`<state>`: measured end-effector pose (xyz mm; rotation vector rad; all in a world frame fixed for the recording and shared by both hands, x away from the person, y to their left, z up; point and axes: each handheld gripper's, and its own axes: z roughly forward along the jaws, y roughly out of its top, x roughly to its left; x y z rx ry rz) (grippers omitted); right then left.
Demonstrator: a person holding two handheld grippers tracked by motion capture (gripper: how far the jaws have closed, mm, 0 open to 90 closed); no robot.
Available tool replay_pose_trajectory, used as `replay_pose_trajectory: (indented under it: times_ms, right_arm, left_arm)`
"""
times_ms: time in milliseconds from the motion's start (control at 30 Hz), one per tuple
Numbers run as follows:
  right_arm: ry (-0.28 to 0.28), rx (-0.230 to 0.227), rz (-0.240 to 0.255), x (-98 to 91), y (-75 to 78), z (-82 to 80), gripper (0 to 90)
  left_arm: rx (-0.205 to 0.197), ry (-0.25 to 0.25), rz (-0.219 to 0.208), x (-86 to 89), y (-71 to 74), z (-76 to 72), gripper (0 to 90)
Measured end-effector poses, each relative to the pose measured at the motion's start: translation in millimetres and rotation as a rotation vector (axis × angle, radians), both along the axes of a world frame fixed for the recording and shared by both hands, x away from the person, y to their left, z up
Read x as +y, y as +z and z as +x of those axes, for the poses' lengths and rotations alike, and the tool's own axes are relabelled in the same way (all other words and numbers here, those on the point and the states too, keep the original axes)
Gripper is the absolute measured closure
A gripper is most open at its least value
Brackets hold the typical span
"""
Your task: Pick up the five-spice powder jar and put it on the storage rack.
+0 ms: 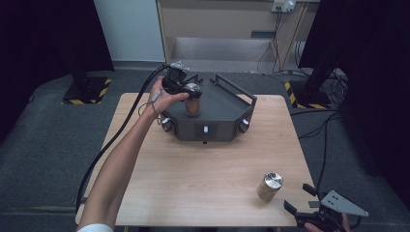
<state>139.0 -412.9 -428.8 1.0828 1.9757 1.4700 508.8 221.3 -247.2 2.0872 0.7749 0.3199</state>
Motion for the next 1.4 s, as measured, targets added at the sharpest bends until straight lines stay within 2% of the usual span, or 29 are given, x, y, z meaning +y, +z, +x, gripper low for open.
replay_pose_trajectory:
  times_ms: [567, 833, 900, 933, 967, 1000, 1067, 1133, 1200, 1267, 1300, 1400]
  right_arm:
    - [-0.008, -0.008, 0.000, 0.0, -0.3, -1.6, 3.6]
    - [-0.009, -0.009, 0.003, -0.3, -0.5, -1.8, 3.8]
    - [-0.009, -0.009, 0.004, -0.5, -0.7, -1.9, 3.8]
    - [-0.008, -0.009, 0.003, -0.4, -0.6, -1.9, 3.8]
    - [-0.009, -0.009, 0.003, -0.2, -0.4, -2.1, 3.8]
    - [-0.008, -0.008, 0.003, -0.2, -0.3, -2.2, 3.8]
    - [-0.008, -0.008, 0.001, 0.1, -0.1, -2.1, 3.8]
    - [-0.007, -0.010, 0.003, 0.0, -0.3, -2.3, 3.8]
    - [-0.007, -0.010, 0.002, 0.1, -0.2, -2.4, 3.8]
    - [-0.006, -0.011, 0.004, 0.0, -0.3, -2.2, 3.8]
    - [-0.004, -0.011, 0.003, 0.1, -0.3, -2.0, 3.8]
    - [-0.002, -0.012, 0.001, 0.2, -0.2, -1.7, 3.8]
  left_arm:
    - [0.014, -0.005, 0.002, -5.4, -11.2, 8.0, 33.9]
    - [0.011, -0.006, -0.018, -2.9, -16.9, 7.5, 33.8]
    - [0.021, -0.005, -0.045, -0.6, -19.9, 8.9, 33.0]
    - [0.051, -0.005, -0.078, 1.4, -21.7, 12.0, 27.2]
    - [0.087, 0.018, -0.091, -0.5, -20.5, 13.7, 15.6]
    - [0.093, 0.032, -0.087, -2.0, -18.3, 13.0, 7.2]
    - [0.049, 0.045, -0.076, -1.6, -15.0, 7.2, 5.7]
    - [0.056, 0.057, -0.099, 3.8, -11.7, 7.1, 4.9]
    - [0.031, 0.068, -0.115, 8.5, -7.7, 2.3, 4.1]
    - [0.027, 0.071, -0.120, 10.4, -4.5, 0.4, 4.1]
    - [0.017, 0.064, -0.156, 17.4, 3.3, -6.2, 4.0]
    - [0.002, 0.059, -0.159, 19.3, 8.9, -11.7, 3.8]
